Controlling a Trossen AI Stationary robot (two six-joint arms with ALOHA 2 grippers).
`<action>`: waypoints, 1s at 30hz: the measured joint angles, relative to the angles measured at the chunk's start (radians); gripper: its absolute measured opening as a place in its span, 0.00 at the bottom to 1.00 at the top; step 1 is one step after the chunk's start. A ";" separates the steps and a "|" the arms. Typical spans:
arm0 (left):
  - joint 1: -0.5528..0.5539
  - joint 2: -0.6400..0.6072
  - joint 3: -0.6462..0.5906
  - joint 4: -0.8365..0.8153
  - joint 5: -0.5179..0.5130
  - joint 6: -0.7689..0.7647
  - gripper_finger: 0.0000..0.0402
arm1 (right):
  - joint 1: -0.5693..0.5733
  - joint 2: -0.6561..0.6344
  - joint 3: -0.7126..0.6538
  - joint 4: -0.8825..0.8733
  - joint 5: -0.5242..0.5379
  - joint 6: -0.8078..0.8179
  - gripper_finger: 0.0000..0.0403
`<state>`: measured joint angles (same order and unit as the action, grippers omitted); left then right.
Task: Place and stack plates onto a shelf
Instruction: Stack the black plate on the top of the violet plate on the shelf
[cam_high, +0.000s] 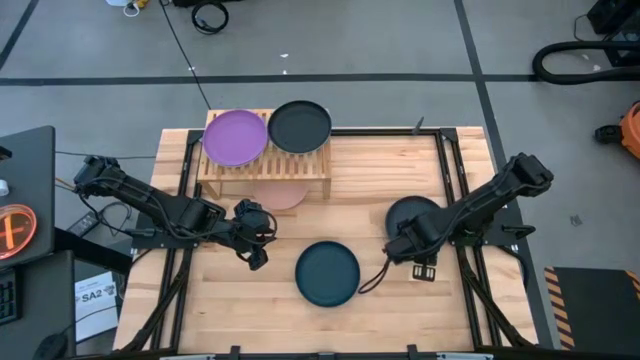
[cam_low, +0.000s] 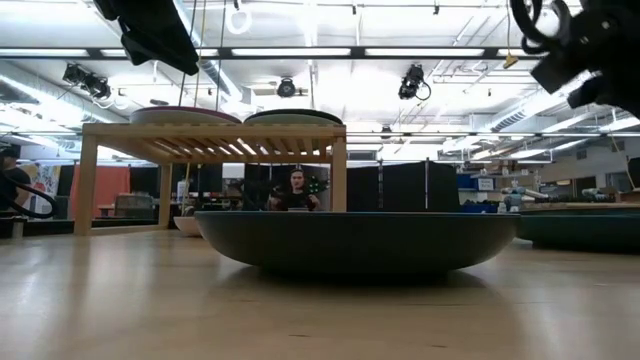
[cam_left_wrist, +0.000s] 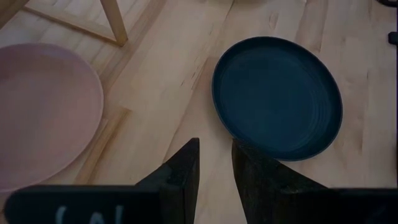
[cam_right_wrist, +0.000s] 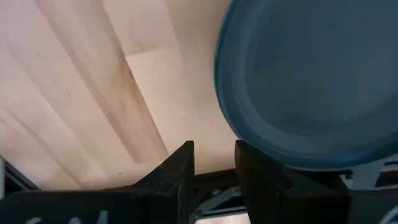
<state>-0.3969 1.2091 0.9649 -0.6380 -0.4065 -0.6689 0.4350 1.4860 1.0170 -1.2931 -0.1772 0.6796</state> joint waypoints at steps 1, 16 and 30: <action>0.000 0.000 0.000 0.000 0.000 0.000 0.25 | 0.001 0.000 -0.009 0.009 0.000 -0.001 0.30; 0.000 0.000 0.000 0.000 0.000 0.000 0.25 | 0.007 0.000 -0.167 0.147 0.000 -0.055 0.30; 0.000 0.000 0.000 0.000 0.000 0.000 0.25 | 0.009 0.000 -0.245 0.226 0.019 -0.055 0.30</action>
<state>-0.3968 1.2091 0.9649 -0.6380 -0.4065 -0.6691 0.4440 1.4857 0.7724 -1.0676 -0.1581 0.6247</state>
